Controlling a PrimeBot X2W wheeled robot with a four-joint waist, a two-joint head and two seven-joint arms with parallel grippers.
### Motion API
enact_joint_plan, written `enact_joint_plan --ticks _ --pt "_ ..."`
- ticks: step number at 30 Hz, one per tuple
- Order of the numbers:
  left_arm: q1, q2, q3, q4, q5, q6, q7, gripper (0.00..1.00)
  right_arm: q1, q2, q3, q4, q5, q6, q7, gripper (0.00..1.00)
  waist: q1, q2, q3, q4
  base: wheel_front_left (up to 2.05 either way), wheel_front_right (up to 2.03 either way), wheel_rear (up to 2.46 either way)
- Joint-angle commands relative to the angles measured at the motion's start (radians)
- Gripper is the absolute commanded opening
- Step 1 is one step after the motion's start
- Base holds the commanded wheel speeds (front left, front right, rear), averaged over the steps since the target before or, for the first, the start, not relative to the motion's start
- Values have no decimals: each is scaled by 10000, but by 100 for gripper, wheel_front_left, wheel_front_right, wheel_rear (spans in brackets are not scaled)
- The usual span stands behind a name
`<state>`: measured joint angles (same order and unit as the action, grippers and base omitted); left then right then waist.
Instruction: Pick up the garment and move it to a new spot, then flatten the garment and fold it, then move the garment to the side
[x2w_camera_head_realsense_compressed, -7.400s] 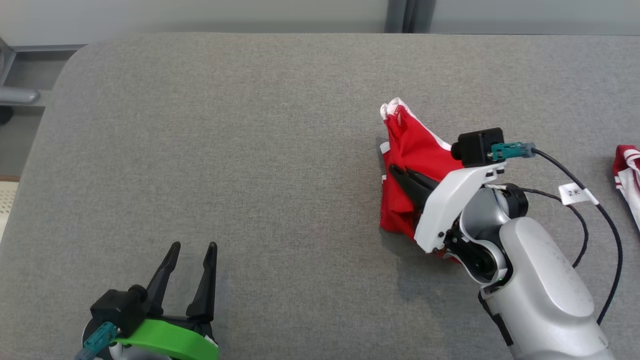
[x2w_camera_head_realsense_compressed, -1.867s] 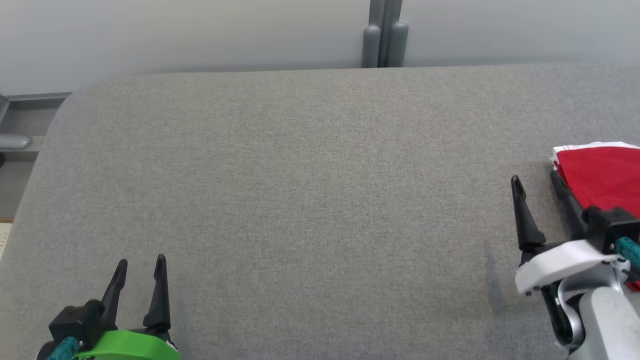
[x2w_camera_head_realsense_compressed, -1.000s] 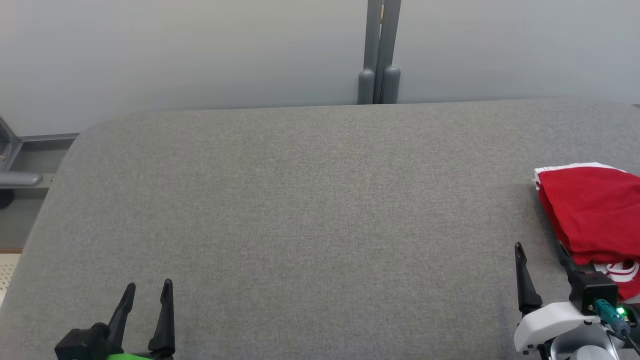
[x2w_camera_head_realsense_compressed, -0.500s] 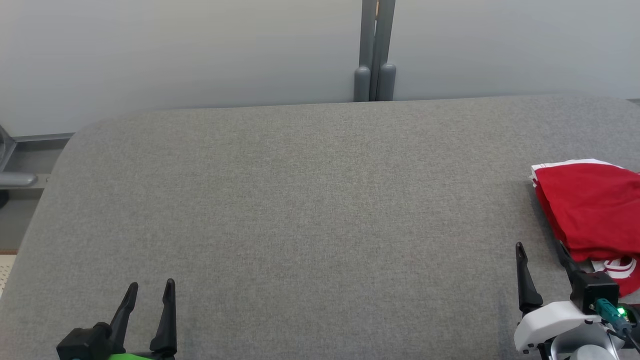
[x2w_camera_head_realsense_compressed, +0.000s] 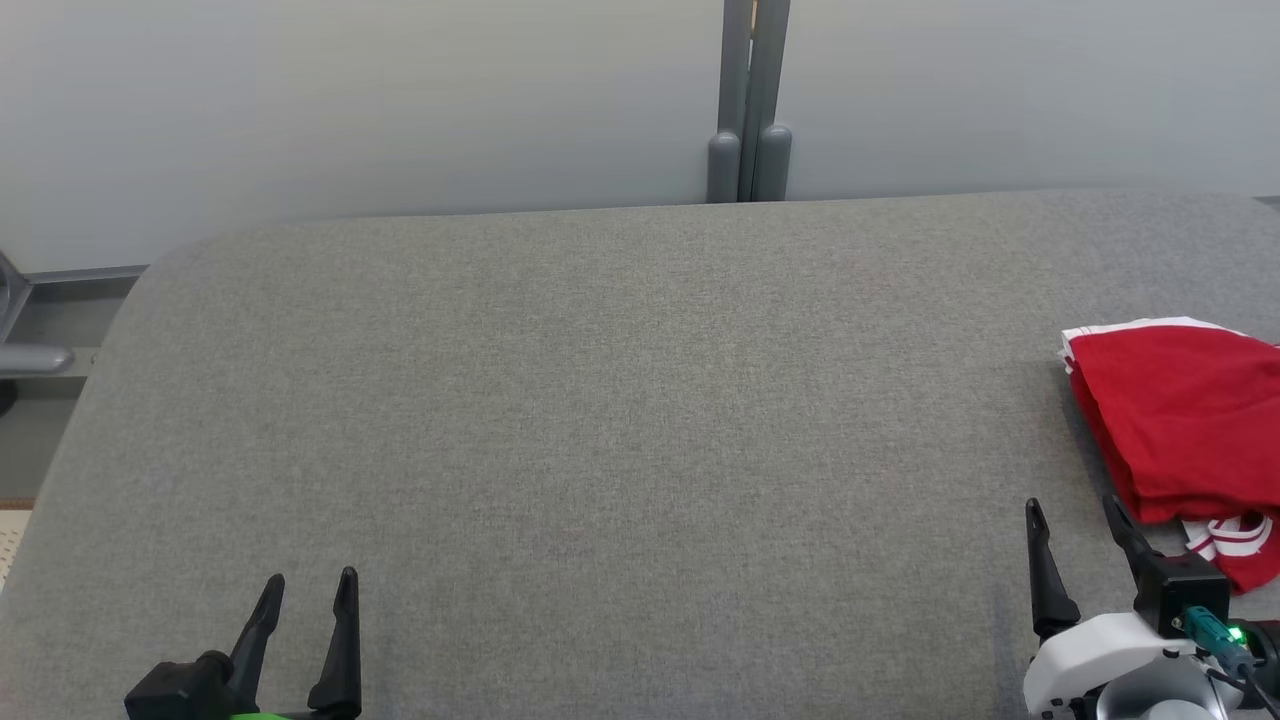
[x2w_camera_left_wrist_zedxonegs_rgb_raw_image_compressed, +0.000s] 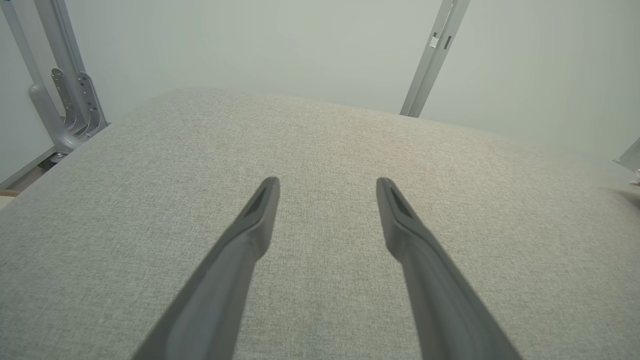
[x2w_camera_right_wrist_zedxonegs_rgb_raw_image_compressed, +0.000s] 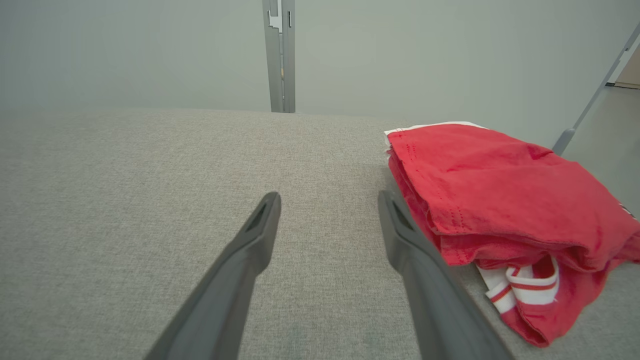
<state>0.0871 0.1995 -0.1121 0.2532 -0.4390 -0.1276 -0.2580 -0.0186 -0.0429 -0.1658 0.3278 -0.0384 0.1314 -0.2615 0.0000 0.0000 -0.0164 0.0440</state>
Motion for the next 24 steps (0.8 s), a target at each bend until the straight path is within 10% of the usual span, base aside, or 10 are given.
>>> enact_joint_plan --ticks 1,5,6,24 --pt "-86 34 69 -151 53 -6 -39 100 -154 -72 -19 -165 -19 -5 -11 100 0 0 4 -5 0 0 0" --pt "-103 8 69 -152 80 -8 -41 100 -163 -75 29 -184 3 -5 -12 100 0 0 14 -16 0 0 0" --pt "-1 -28 17 -1 15 0 1 0 -9 -2 28 -8 4 0 0 0 0 0 15 -16 0 0 0" --pt "-304 -340 265 265 -2183 -4 621 0 -87 48 33 168 2998 0 776 0 0 0 35 -65 0 0 0"
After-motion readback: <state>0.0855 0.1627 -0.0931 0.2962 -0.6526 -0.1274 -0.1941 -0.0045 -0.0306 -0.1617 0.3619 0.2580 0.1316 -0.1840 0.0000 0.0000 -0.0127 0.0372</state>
